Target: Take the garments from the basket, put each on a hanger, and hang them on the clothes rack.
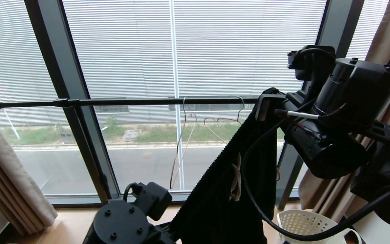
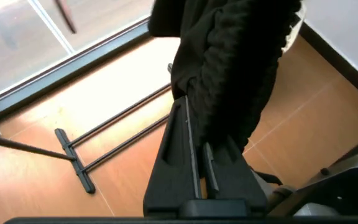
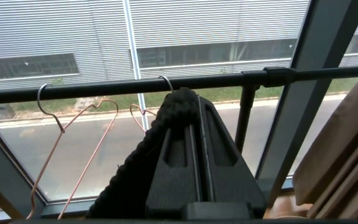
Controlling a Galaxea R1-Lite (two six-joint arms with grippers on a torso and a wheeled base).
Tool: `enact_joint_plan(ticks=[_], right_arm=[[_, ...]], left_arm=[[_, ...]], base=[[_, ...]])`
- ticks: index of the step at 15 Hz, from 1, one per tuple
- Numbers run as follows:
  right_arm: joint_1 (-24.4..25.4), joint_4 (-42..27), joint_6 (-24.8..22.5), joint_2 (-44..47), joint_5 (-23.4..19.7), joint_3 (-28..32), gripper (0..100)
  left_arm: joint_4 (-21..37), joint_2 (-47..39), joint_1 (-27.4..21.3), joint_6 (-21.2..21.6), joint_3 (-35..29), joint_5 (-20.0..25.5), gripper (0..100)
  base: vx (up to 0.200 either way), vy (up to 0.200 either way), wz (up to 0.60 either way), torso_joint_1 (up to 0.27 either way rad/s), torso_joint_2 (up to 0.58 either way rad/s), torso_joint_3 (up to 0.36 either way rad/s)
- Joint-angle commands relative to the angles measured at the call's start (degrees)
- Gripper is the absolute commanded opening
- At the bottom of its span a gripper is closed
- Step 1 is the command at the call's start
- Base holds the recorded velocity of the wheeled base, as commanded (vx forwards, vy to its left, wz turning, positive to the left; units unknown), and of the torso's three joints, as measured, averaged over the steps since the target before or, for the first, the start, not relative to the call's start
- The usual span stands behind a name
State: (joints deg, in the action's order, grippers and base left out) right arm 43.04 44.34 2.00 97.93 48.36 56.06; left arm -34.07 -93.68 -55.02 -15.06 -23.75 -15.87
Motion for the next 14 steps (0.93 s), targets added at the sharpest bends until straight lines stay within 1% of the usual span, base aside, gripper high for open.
enact_joint_plan(ticks=[1,3,4,6,7,8,9,10,11,14], right_arm=[[-0.9,0.0,0.0,0.0,-0.7,-0.3,0],[-0.8,-0.3,0.0,-0.1,-1.1,-1.4,0],[-0.8,-0.4,-0.8,-0.5,-1.6,-2.5,0],[-1.8,-0.7,-3.6,-3.8,-5.7,-7.5,0],[-2.1,-0.7,-4.3,-4.9,-7.3,-9.1,0],[-2.4,-0.8,-5.4,-7.2,-10.3,-12.7,0],[-2.4,-0.8,-5.6,-7.8,-10.7,-13.9,0],[-2.4,-0.7,-6.7,-8.5,-11.2,-15.7,0],[-2.4,-0.3,-8.9,-9.3,-12.3,-17.1,0],[-2.3,-0.8,-11.5,-12.3,-14.6,-20.3,0]], left_arm=[[0.1,4.5,4.9,0.3,0.3,0.2,0],[0.1,4.9,9.1,0.7,-1.6,0.7,0],[0.1,4.9,12.0,1.1,-3.0,1.7,0],[0.2,5.5,18.4,2.6,-6.5,6.4,0],[0.3,5.7,20.0,3.1,-7.5,7.8,0],[0.6,5.7,24.3,4.7,-10.6,11.5,0],[0.9,5.8,25.5,5.1,-11.7,12.5,0],[1.8,5.9,26.9,5.7,-13.6,13.6,0],[2.2,6.9,27.5,5.8,-14.4,13.6,0],[2.3,8.6,27.5,5.8,-14.5,13.7,0]], base=[[0.000,0.000,0.00,0.000,0.00,0.000],[0.000,0.000,0.00,0.000,0.00,0.000],[0.000,0.000,0.00,0.000,0.00,0.000],[0.000,0.000,0.00,0.000,0.00,0.000],[0.000,0.000,0.00,0.000,0.00,0.000],[0.000,0.000,0.00,0.000,0.00,0.000],[0.000,0.000,0.00,0.000,0.00,0.000],[0.000,0.000,0.00,0.000,0.00,0.000],[0.000,0.000,0.00,0.000,0.00,0.000],[0.000,0.000,0.00,0.000,0.00,0.000]])
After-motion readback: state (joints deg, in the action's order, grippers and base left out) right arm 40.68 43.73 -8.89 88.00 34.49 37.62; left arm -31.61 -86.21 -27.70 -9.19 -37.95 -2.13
